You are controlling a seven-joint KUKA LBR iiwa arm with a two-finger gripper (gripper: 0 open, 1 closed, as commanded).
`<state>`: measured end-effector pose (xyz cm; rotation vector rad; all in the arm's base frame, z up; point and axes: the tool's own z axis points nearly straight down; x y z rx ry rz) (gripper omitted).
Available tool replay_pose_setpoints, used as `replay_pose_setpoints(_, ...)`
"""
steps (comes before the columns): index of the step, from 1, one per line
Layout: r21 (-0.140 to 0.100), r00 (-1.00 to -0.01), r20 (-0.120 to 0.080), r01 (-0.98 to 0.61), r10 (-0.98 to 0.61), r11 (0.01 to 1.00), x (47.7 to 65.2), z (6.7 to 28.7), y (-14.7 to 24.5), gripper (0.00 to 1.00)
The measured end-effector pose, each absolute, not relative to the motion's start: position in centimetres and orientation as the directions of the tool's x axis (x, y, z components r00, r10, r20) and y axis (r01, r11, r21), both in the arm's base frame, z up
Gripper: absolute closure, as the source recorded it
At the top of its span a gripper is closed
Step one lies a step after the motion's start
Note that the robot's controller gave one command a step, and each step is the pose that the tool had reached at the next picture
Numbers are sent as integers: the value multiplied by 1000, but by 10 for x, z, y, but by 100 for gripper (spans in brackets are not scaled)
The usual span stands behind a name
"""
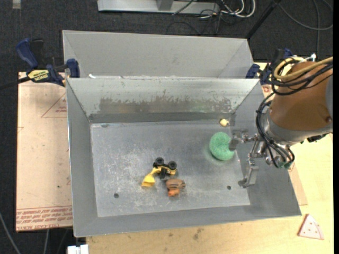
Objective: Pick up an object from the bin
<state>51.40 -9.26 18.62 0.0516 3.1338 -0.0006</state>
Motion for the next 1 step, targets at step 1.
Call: replay_pose_setpoints(1,1,-999,1,41,41,999,552,156,-70,0)
